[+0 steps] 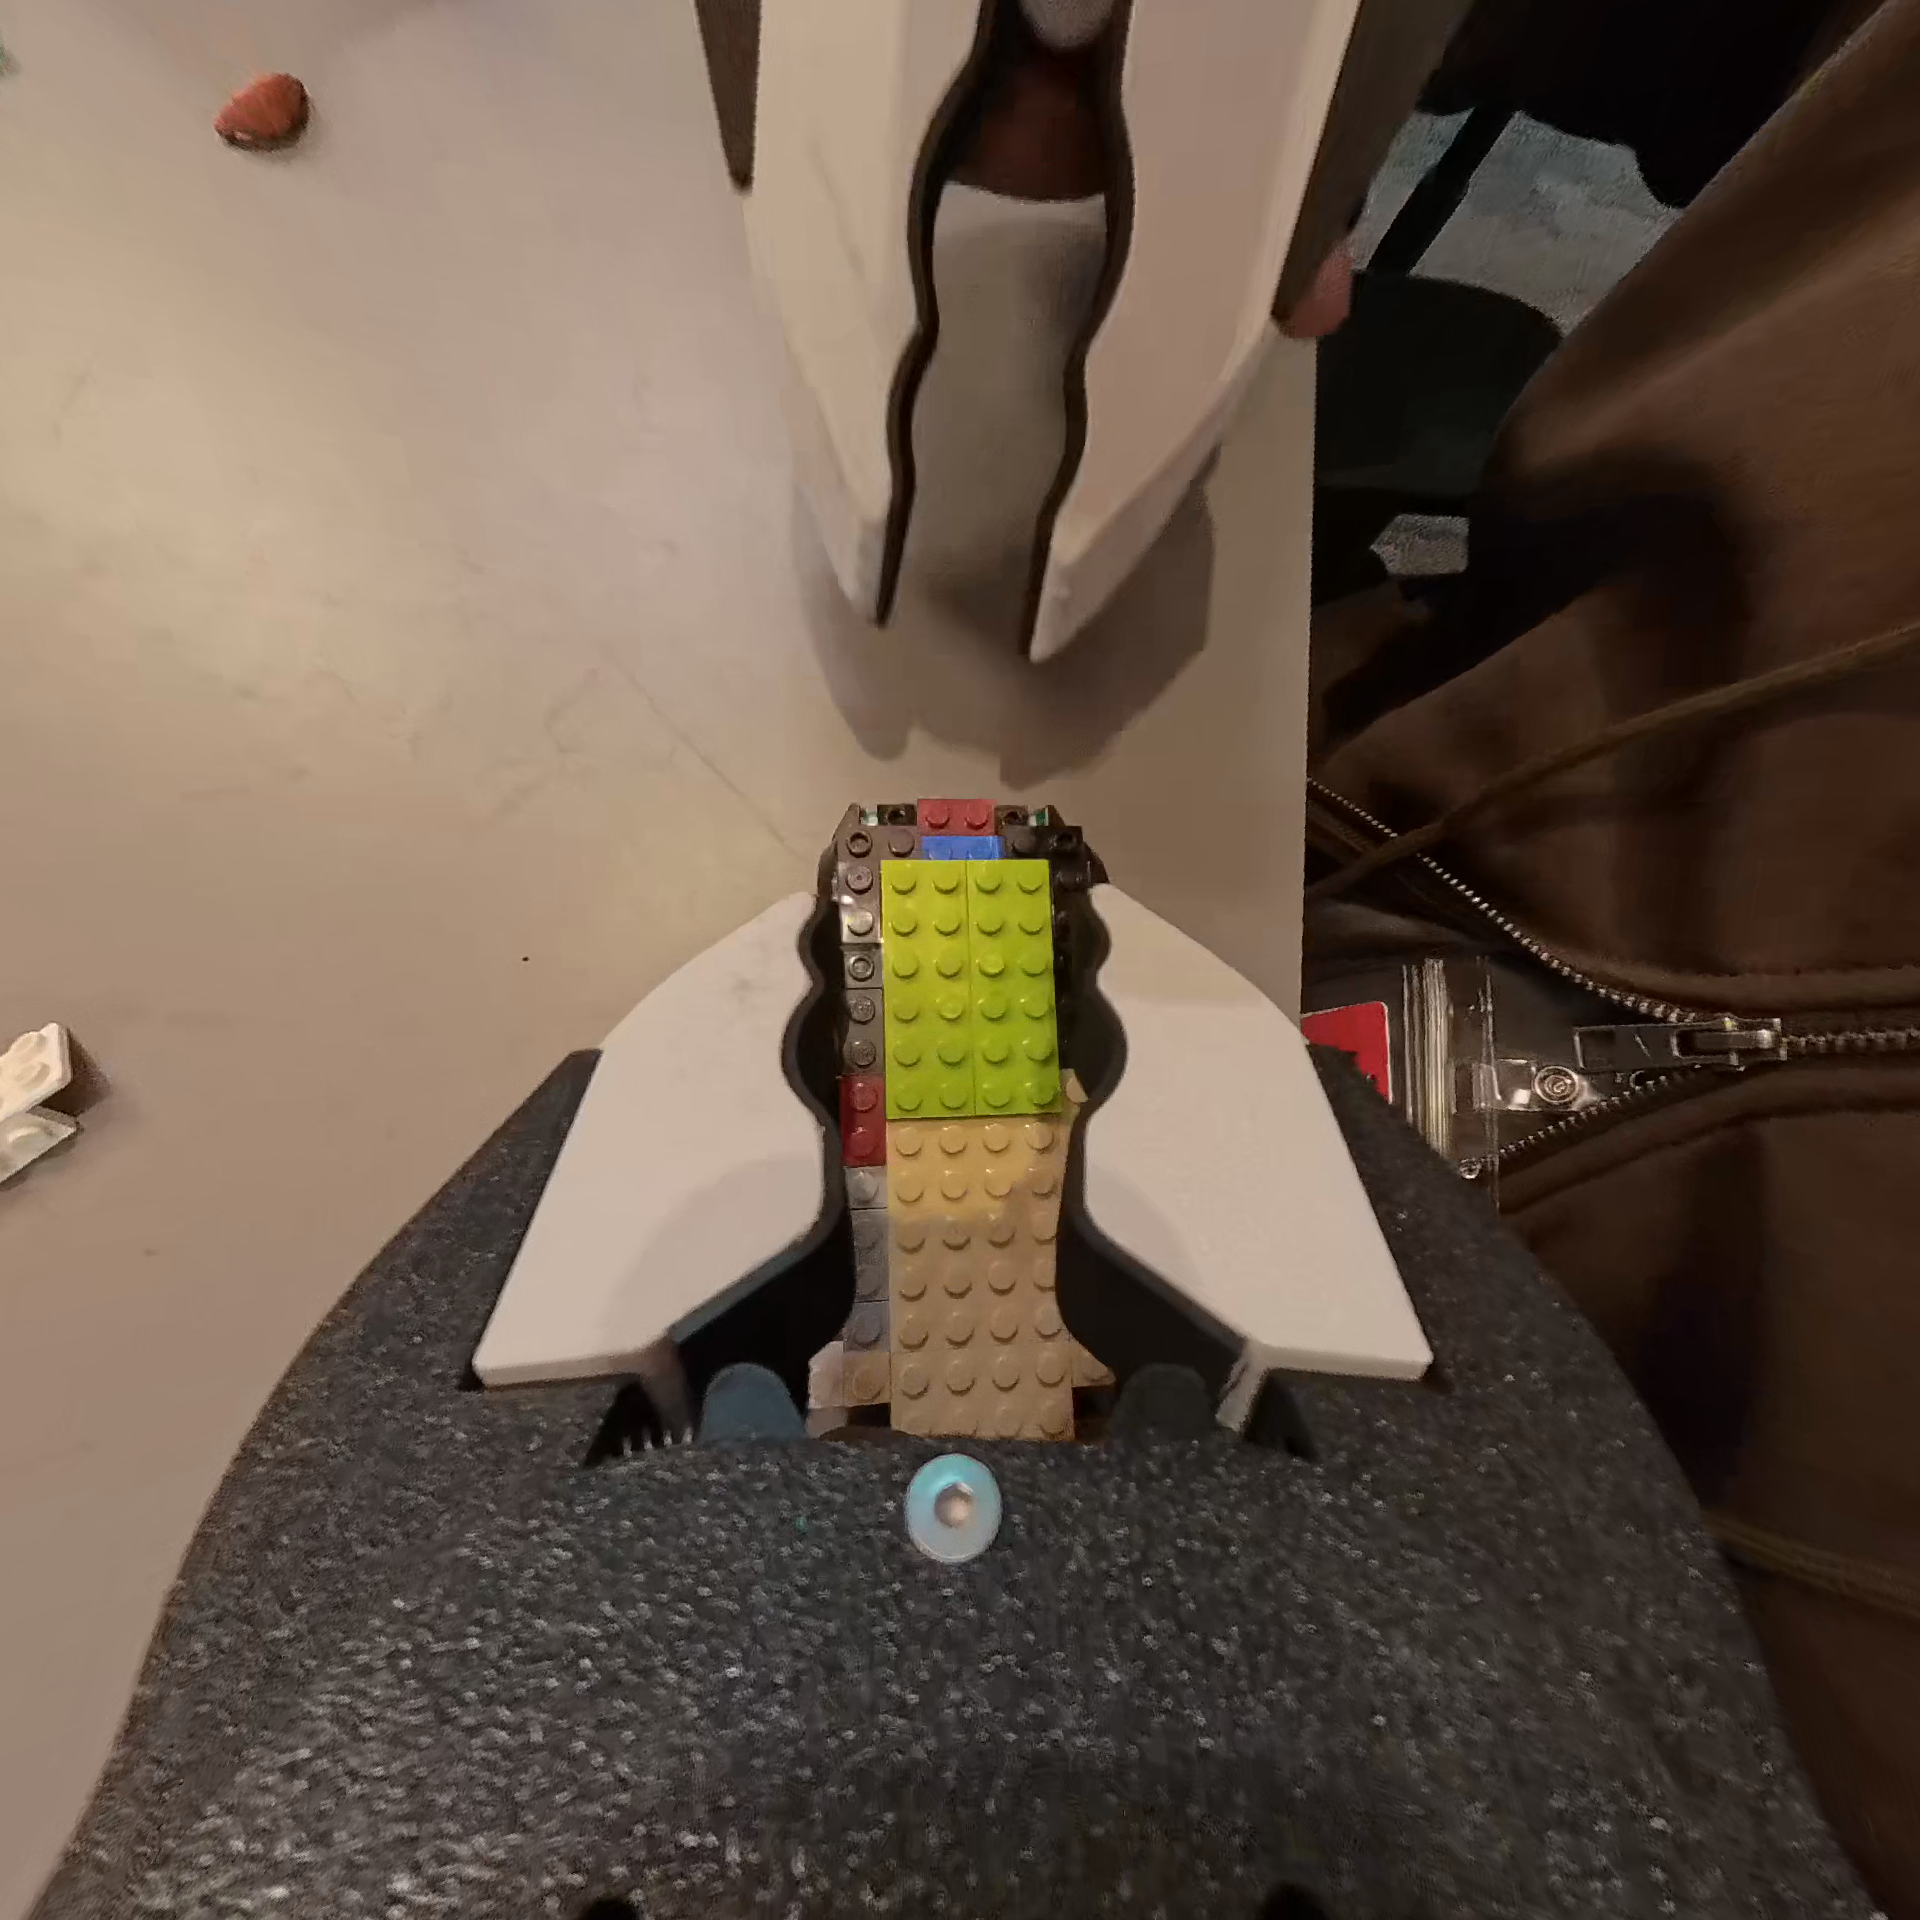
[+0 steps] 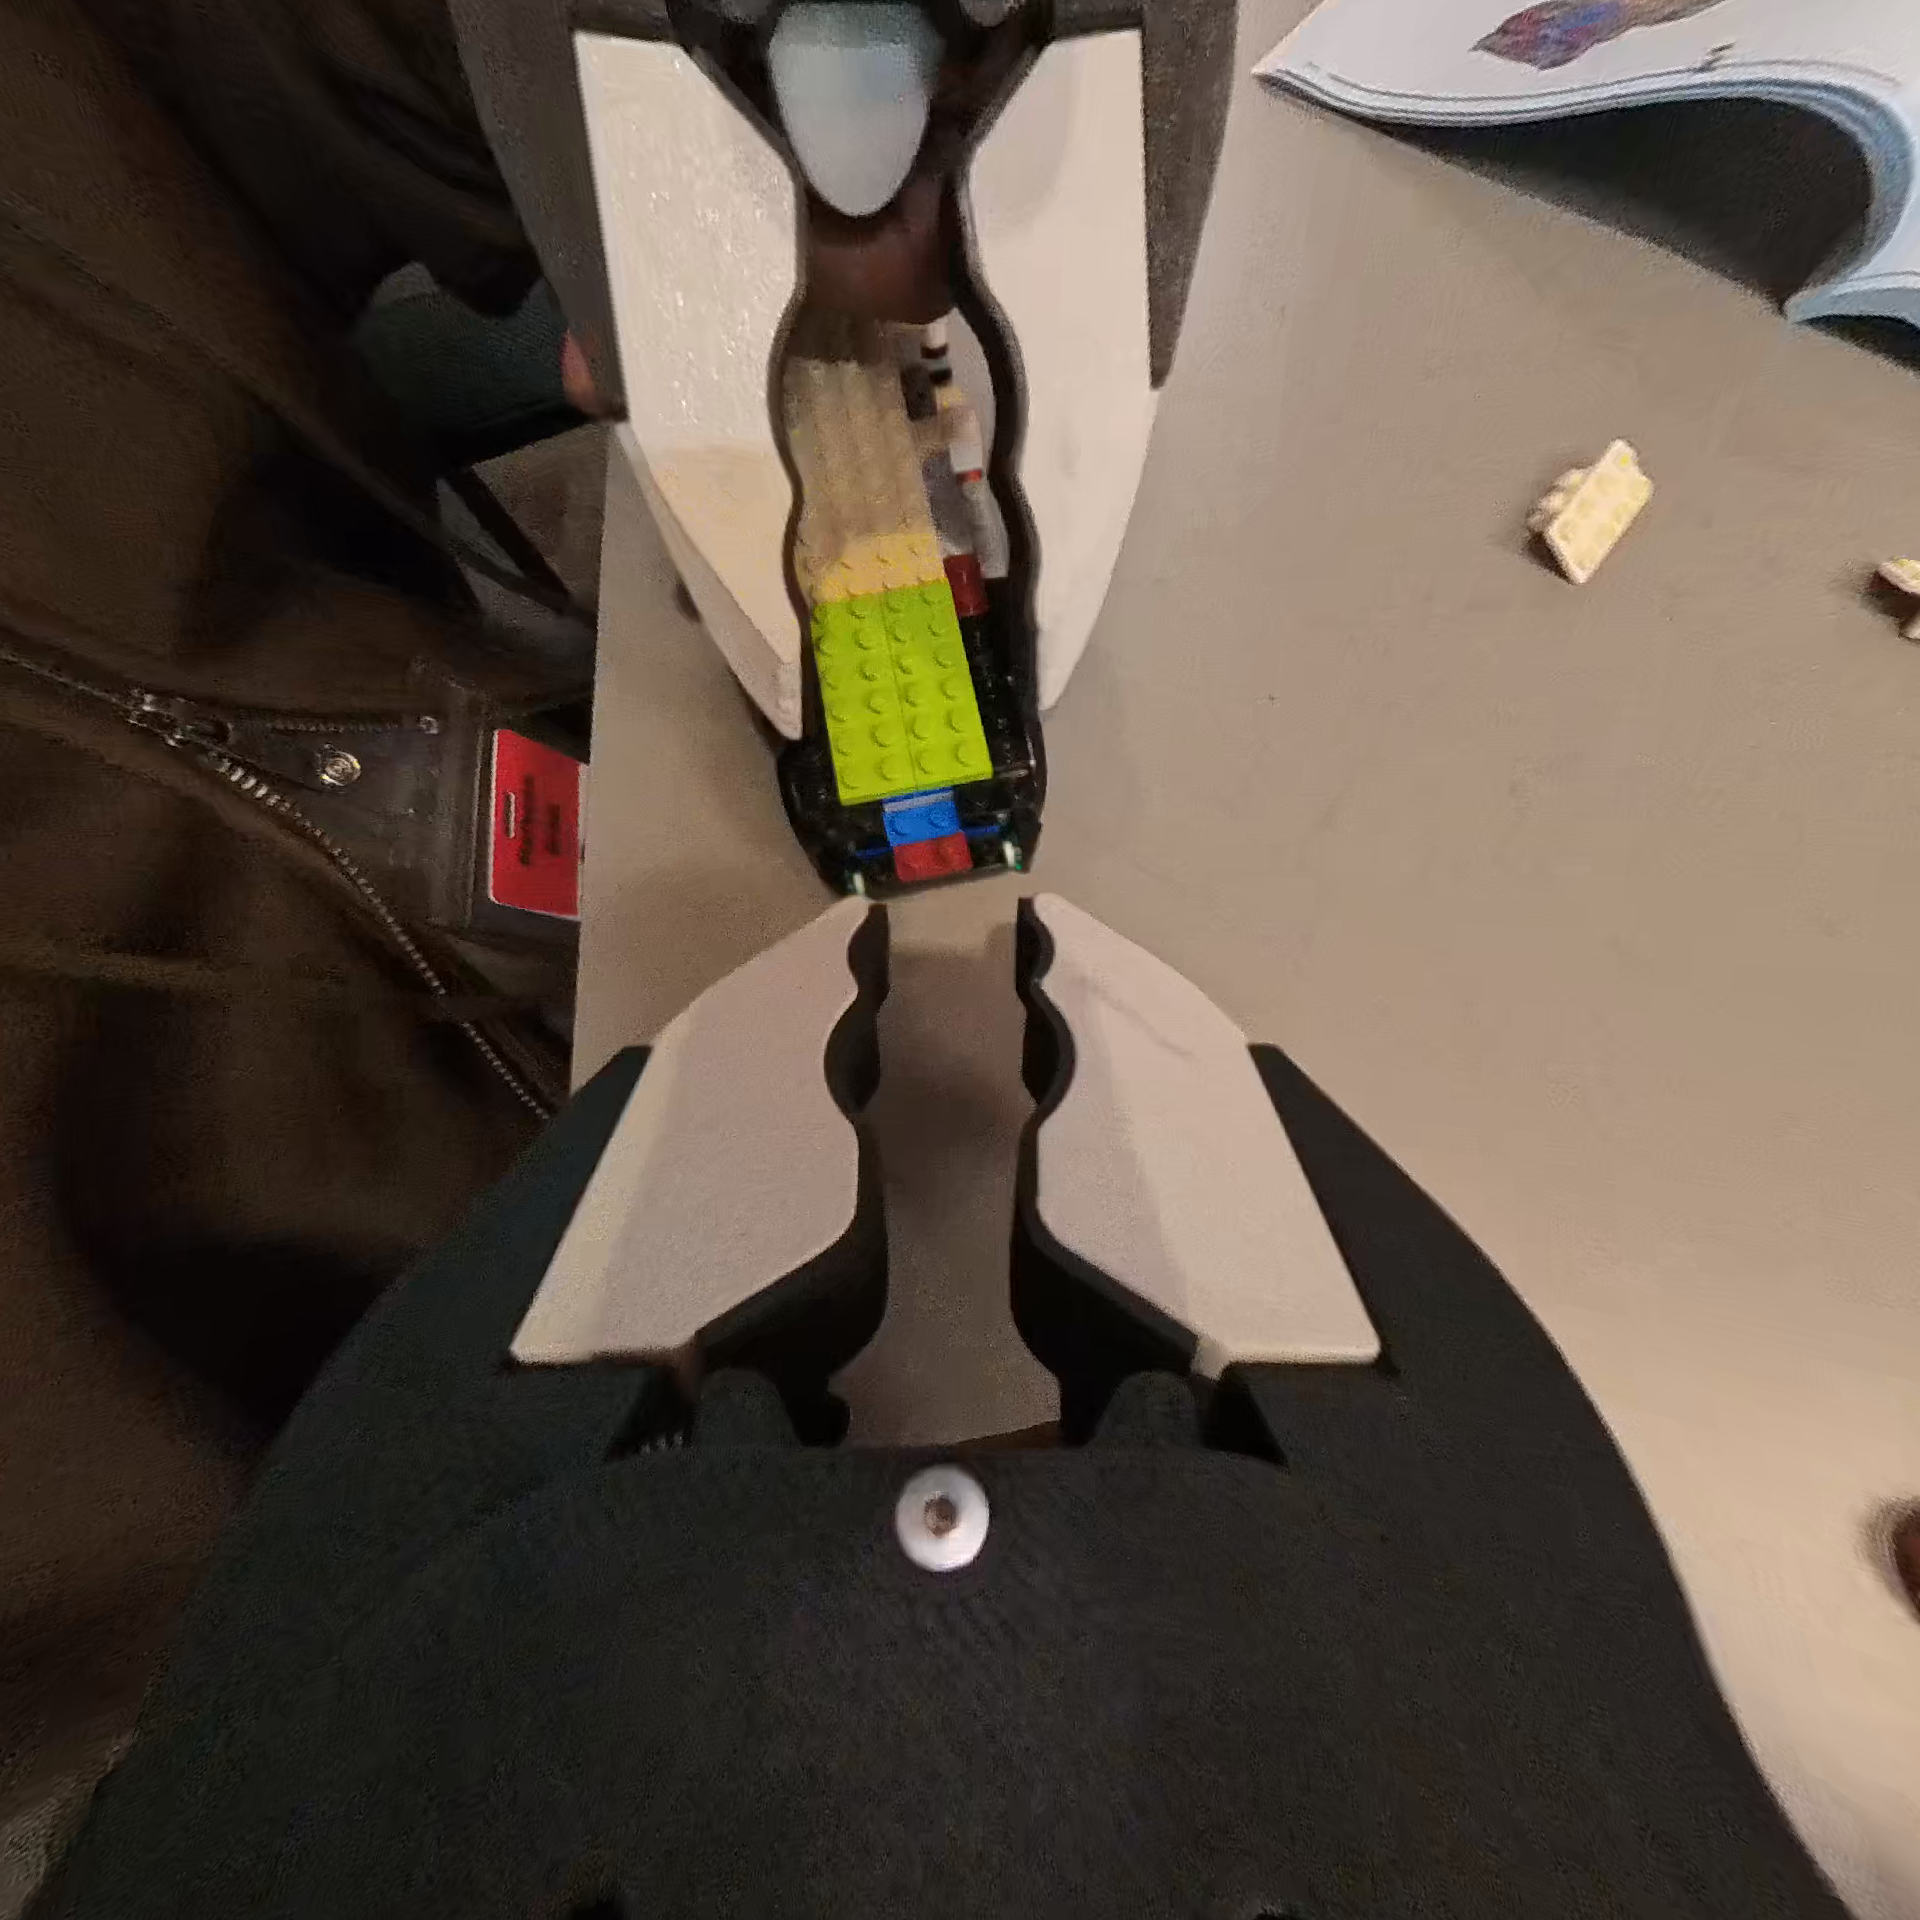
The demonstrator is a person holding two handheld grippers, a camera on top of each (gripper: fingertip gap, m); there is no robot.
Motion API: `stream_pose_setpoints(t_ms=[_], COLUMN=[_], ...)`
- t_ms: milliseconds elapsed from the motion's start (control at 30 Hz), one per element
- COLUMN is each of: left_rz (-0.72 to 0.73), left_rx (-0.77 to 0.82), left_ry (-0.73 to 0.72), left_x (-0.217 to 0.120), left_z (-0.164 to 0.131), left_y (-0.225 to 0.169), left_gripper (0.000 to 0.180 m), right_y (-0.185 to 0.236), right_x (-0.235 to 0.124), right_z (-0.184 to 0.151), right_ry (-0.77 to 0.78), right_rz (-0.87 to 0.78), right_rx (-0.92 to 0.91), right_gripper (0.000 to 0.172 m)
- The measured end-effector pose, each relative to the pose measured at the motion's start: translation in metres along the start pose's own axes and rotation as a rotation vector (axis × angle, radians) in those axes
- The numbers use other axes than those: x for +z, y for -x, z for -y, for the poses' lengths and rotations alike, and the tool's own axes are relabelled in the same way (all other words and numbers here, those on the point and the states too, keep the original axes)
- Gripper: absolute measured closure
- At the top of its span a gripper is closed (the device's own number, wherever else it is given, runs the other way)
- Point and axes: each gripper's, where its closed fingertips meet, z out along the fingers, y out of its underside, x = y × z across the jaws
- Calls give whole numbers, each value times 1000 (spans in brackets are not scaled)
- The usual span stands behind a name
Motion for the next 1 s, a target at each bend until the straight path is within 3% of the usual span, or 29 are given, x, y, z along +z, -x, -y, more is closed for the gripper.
stream_pose_setpoints(t_ms=[267, 1000], left_rz=[17, 65], left_rx=[-24, -31], left_ry=[-15, -20], left_x=[5, 8], left_z=[-4, -5], left_y=[2, 3], left_gripper=[134, 133], right_y=[6, 11], right_x=[29, 32], right_z=[-6, -7], right_ry=[57, 101], right_rz=[48, 54], right_rx=[-50, -33], right_gripper=[151, 156])
